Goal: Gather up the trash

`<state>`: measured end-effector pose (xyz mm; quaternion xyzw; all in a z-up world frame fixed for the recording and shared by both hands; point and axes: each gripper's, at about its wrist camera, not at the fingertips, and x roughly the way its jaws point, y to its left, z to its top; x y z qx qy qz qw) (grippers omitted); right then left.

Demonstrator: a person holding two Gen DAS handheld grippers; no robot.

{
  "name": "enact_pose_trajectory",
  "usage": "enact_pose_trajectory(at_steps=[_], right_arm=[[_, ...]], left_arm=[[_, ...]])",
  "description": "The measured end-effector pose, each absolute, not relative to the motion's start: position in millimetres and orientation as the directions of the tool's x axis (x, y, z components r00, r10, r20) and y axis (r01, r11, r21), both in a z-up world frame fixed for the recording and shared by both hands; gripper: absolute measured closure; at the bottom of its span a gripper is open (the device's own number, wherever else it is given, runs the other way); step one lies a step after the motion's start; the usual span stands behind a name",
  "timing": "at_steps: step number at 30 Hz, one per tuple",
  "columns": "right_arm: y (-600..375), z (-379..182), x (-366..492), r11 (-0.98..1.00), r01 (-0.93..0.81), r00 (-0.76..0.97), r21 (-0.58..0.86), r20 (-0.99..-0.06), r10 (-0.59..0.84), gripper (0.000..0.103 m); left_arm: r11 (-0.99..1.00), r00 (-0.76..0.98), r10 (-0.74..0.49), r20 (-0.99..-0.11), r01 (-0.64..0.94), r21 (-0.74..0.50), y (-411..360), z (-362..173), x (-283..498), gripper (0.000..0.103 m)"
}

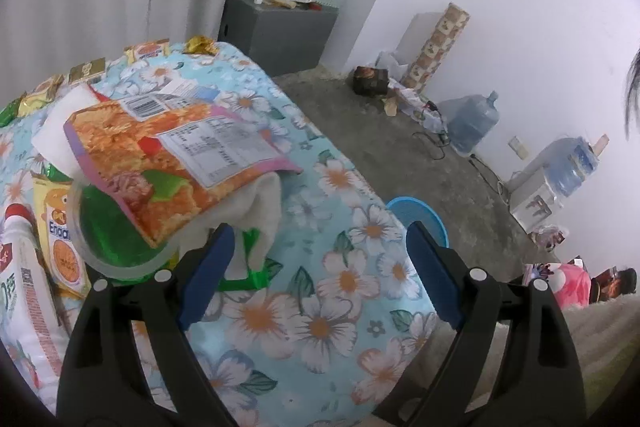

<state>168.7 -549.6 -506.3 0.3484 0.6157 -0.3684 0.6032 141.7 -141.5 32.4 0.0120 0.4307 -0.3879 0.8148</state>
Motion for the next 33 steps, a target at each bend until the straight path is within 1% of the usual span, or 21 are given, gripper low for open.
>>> enact_pose_trajectory(at_steps=[4, 10, 11, 14, 16, 18, 19, 20, 24, 27, 30, 33], right_arm=[[-571.7, -527.8, 172.1, 0.449, 0.891, -0.069, -0.064, -0.998, -0.005, 0.021], [-587.6, -545.5, 176.8, 0.451, 0.889, -0.089, -0.076, -0.996, 0.009, 0.021], [-590.0, -548.9, 177.3, 0.442, 0.892, -0.109, -0.095, -0.994, 0.007, 0.021], [-594.3, -548.7, 176.9, 0.442, 0.894, -0.093, -0.079, -0.996, 0.011, 0.021], [-595.4, -543.8, 171.8, 0.440, 0.895, -0.087, -0.077, -0.996, 0.002, 0.030], [-597.0, -535.8, 159.4, 0.426, 0.901, -0.084, -0.077, -0.997, -0.002, 0.045], [-596.2, -533.7, 156.3, 0.421, 0.904, -0.082, -0.076, -0.997, -0.003, 0.049], [-596.2, -531.6, 152.5, 0.417, 0.906, -0.084, -0.079, -0.996, -0.006, 0.062], [-591.0, -518.9, 134.5, 0.423, 0.906, -0.042, -0.035, -0.999, 0.007, 0.086], [-577.1, -500.8, 123.5, 0.483, 0.876, -0.004, 0.000, -1.000, 0.007, 0.092], [-555.3, -473.1, 104.7, 0.544, 0.838, 0.057, 0.047, -0.998, -0.001, 0.093], [-536.3, -435.1, 73.5, 0.570, 0.807, 0.168, 0.157, -0.985, 0.034, 0.093]], left_arm=[[0.711, 0.333, -0.597, -0.730, 0.641, -0.290, -140.3, 28.9, 147.6, 0.020], [0.726, 0.329, -0.567, -0.756, 0.632, -0.270, -140.9, 21.8, 156.8, 0.020], [0.728, 0.329, -0.562, -0.759, 0.633, -0.265, -141.4, 20.9, 158.3, 0.020], [0.733, 0.330, -0.553, -0.765, 0.630, -0.257, -141.5, 19.8, 161.5, 0.020], [0.734, 0.332, -0.552, -0.765, 0.628, -0.257, -141.0, 20.2, 162.4, 0.020], [0.735, 0.332, -0.553, -0.764, 0.626, -0.260, -141.0, 20.6, 162.9, 0.020], [0.734, 0.332, -0.555, -0.763, 0.627, -0.261, -140.7, 20.6, 162.9, 0.020], [0.732, 0.332, -0.558, -0.761, 0.628, -0.263, -140.6, 21.2, 163.0, 0.020], [0.723, 0.331, -0.574, -0.749, 0.635, -0.273, -138.9, 24.2, 157.8, 0.020], [0.714, 0.336, -0.592, -0.733, 0.641, -0.282, -135.0, 28.9, 150.6, 0.020], [0.702, 0.343, -0.614, -0.711, 0.649, -0.294, -130.6, 35.2, 145.0, 0.020], [0.687, 0.345, -0.636, -0.690, 0.660, -0.304, -126.9, 40.4, 139.0, 0.020]])
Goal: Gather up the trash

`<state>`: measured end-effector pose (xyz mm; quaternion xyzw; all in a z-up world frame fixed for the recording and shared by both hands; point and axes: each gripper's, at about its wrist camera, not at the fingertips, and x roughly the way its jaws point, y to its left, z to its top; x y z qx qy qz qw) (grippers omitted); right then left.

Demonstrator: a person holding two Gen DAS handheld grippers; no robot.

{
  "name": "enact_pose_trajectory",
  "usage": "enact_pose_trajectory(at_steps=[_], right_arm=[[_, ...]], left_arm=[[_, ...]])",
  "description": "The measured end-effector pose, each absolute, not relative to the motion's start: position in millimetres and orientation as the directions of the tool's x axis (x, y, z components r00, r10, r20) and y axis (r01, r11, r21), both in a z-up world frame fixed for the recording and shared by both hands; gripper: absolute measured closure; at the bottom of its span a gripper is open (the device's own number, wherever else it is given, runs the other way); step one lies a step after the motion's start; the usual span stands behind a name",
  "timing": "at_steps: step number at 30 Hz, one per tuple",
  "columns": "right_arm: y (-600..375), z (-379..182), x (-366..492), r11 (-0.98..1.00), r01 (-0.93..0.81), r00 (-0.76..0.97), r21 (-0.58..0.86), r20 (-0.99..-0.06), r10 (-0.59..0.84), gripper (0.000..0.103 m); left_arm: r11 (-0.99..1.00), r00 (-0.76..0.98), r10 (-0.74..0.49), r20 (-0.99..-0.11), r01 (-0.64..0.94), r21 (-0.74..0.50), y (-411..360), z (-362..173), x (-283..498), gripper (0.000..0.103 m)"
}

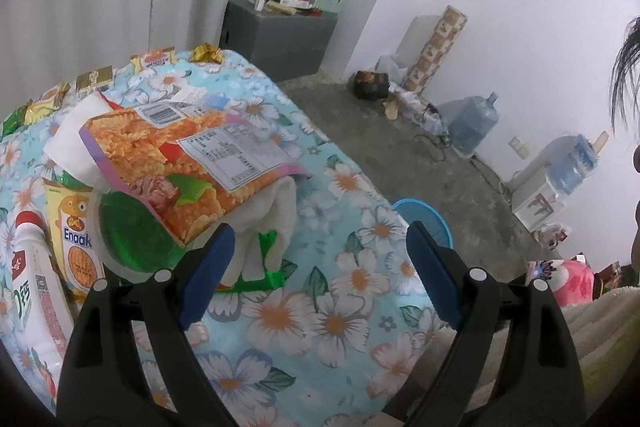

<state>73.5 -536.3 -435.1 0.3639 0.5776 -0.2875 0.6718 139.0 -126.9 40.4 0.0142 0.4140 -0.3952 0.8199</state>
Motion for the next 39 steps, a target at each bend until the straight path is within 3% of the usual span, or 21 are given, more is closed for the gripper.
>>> enact_pose_trajectory(at_steps=[5, 10, 13, 16, 21, 26, 30, 35, 39], right_arm=[[-529.2, -344.1, 12.6, 0.527, 0.771, 0.390, 0.358, -0.919, 0.053, 0.093], [-566.0, -254.3, -32.9, 0.467, 0.763, 0.541, 0.448, -0.838, -0.079, 0.093], [-614.1, -242.0, -27.1, 0.404, 0.808, 0.526, 0.429, -0.834, -0.167, 0.093], [-660.9, -252.8, -25.5, 0.289, 0.844, 0.508, 0.453, -0.848, -0.153, 0.088], [-704.5, -277.4, -22.6, 0.144, 0.912, 0.403, 0.383, -0.902, -0.155, 0.034], [-692.3, -267.1, -36.5, 0.089, 0.941, 0.338, 0.326, -0.921, -0.195, 0.030], [-656.8, -239.4, -46.7, 0.167, 0.922, 0.381, 0.351, -0.897, -0.221, 0.030], [-588.2, -137.9, -44.6, 0.395, 0.844, 0.488, 0.362, -0.824, -0.288, 0.029], [-505.8, -47.5, -25.0, 0.633, 0.699, 0.610, 0.333, -0.740, -0.284, 0.016]], left_arm=[[0.659, 0.338, -0.675, -0.656, 0.676, -0.329, -120.3, 45.4, 128.5, 0.020], [0.637, 0.338, -0.706, -0.622, 0.687, -0.350, -112.8, 52.2, 118.7, 0.020], [0.639, 0.353, -0.713, -0.606, 0.683, -0.353, -103.1, 55.0, 112.6, 0.020], [0.661, 0.383, -0.698, -0.605, 0.669, -0.340, -90.4, 57.1, 107.0, 0.020], [0.704, 0.436, -0.668, -0.603, 0.632, -0.324, -61.0, 56.2, 101.0, 0.020], [0.746, 0.478, -0.637, -0.605, 0.579, -0.328, -36.2, 50.1, 99.9, 0.020], [0.785, 0.537, -0.597, -0.596, 0.547, -0.293, -16.9, 48.4, 97.3, 0.020], [0.812, 0.577, -0.563, -0.592, 0.519, -0.266, 1.8, 43.6, 89.0, 0.020], [0.816, 0.566, -0.561, -0.604, 0.502, -0.286, 18.0, 37.6, 80.1, 0.020]])
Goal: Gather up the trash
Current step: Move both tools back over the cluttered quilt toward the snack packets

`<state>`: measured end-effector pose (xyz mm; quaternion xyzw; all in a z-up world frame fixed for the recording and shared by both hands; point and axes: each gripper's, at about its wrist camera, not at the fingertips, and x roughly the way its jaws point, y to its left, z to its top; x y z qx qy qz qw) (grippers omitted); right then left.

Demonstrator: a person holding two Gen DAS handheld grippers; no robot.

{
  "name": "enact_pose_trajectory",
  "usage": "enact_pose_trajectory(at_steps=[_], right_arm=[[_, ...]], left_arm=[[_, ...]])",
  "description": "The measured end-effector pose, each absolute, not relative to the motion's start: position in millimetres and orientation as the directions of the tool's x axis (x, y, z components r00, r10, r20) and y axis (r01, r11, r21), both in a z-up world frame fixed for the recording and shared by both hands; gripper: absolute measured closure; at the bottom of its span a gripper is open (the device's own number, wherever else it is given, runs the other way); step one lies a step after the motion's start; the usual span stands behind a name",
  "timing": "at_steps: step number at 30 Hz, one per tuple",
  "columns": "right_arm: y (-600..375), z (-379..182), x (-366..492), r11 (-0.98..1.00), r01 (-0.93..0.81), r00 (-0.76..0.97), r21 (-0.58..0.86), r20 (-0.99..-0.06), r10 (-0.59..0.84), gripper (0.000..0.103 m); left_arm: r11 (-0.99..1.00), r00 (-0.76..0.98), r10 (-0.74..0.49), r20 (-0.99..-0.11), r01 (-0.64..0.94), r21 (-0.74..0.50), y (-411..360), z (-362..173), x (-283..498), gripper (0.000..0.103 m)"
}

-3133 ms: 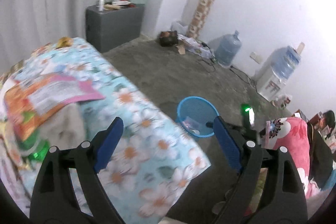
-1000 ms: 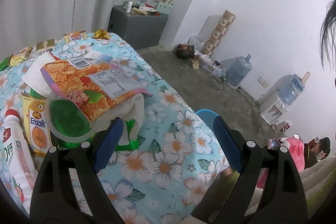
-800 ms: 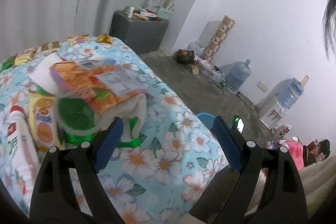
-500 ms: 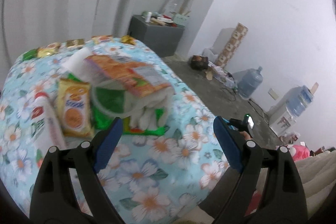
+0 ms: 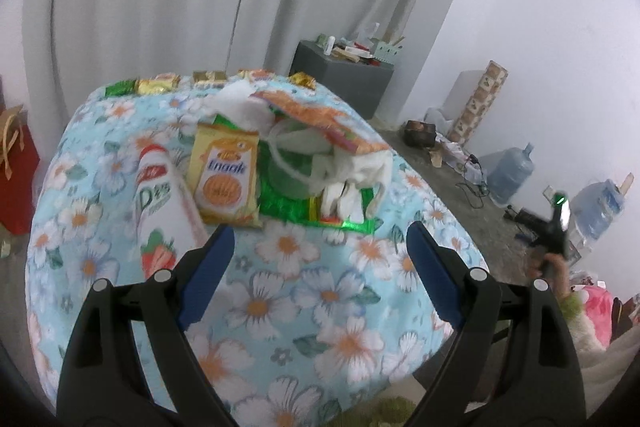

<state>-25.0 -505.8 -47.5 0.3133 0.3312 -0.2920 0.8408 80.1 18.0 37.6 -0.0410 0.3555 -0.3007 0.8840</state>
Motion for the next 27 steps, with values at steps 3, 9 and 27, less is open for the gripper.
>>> enact_pose_trajectory(at_steps=[3, 9, 27], right_arm=[[-447.6, -7.8, -7.3, 0.754, 0.602, 0.647, 0.264, -0.715, -0.266, 0.013], [-314.7, 18.3, 37.2, 0.934, 0.302, 0.701, 0.191, -0.709, -0.082, 0.006], [-162.0, -73.9, 101.8, 0.992, 0.121, 0.491, 0.027, -0.870, -0.036, 0.006]], left_arm=[[0.839, 0.574, -0.531, -0.623, 0.459, -0.293, 31.8, 29.4, 77.1, 0.020], [0.920, 0.662, -0.379, -0.646, 0.344, -0.187, 57.2, 21.6, 66.3, 0.019], [0.970, 0.579, -0.241, -0.779, 0.149, -0.190, 94.3, -51.9, 82.3, 0.010]])
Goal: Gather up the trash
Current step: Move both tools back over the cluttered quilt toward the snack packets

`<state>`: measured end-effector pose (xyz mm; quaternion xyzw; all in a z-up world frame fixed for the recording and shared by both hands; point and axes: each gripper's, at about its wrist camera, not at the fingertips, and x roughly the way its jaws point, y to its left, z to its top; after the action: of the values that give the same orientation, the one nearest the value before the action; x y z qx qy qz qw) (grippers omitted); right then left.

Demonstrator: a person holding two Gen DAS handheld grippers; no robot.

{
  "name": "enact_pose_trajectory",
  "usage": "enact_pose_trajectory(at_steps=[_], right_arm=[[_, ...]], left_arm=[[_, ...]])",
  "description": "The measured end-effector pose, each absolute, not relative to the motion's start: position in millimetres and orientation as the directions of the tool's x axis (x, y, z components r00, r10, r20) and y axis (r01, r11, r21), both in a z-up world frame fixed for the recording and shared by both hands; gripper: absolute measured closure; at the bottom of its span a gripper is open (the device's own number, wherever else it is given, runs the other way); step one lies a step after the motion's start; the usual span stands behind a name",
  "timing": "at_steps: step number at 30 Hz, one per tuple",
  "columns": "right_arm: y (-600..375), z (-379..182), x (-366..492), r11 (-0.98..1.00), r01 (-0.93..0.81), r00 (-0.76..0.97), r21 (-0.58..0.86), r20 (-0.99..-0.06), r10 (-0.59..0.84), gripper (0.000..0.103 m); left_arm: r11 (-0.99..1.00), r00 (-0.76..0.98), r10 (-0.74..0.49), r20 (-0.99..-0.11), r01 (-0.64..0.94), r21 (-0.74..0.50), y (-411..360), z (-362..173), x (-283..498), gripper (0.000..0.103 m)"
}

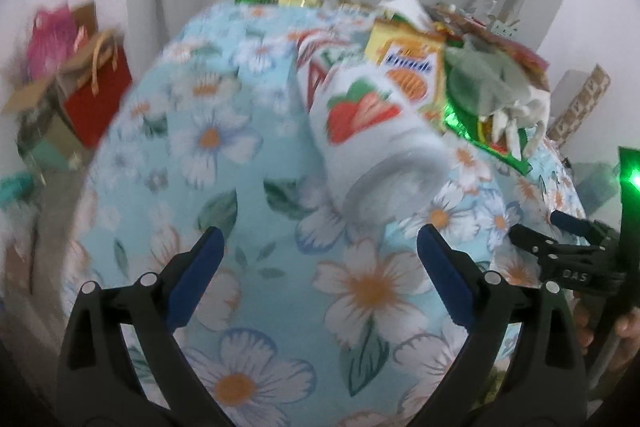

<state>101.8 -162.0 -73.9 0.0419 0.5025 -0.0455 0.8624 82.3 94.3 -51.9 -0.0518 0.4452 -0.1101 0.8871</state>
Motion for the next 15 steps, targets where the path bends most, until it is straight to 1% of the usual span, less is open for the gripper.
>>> enact_pose_trajectory(at_steps=[1, 4, 10, 15], right_arm=[[-162.8, -73.6, 99.0, 0.993, 0.112, 0.494, 0.035, -0.869, -0.025, 0.006], [-168.5, -71.8, 96.8, 0.995, 0.093, 0.500, 0.039, -0.866, -0.013, 0.006], [-165.4, -74.1, 90.8, 0.995, 0.081, 0.547, 0.055, -0.837, 0.002, 0.006], [-166.6, -76.4, 80.7, 0.996, 0.065, 0.556, 0.058, -0.831, 0.012, 0.006]], left_arm=[[0.966, 0.559, -0.259, -0.788, 0.130, -0.225, 98.5, -58.0, 84.8, 0.010], [0.960, 0.562, -0.277, -0.780, 0.121, -0.254, 103.5, -61.0, 84.5, 0.009], [0.961, 0.565, -0.274, -0.778, 0.136, -0.239, 100.9, -63.4, 81.7, 0.009], [0.943, 0.566, -0.325, -0.758, 0.138, -0.302, 110.4, -64.0, 83.6, 0.009]])
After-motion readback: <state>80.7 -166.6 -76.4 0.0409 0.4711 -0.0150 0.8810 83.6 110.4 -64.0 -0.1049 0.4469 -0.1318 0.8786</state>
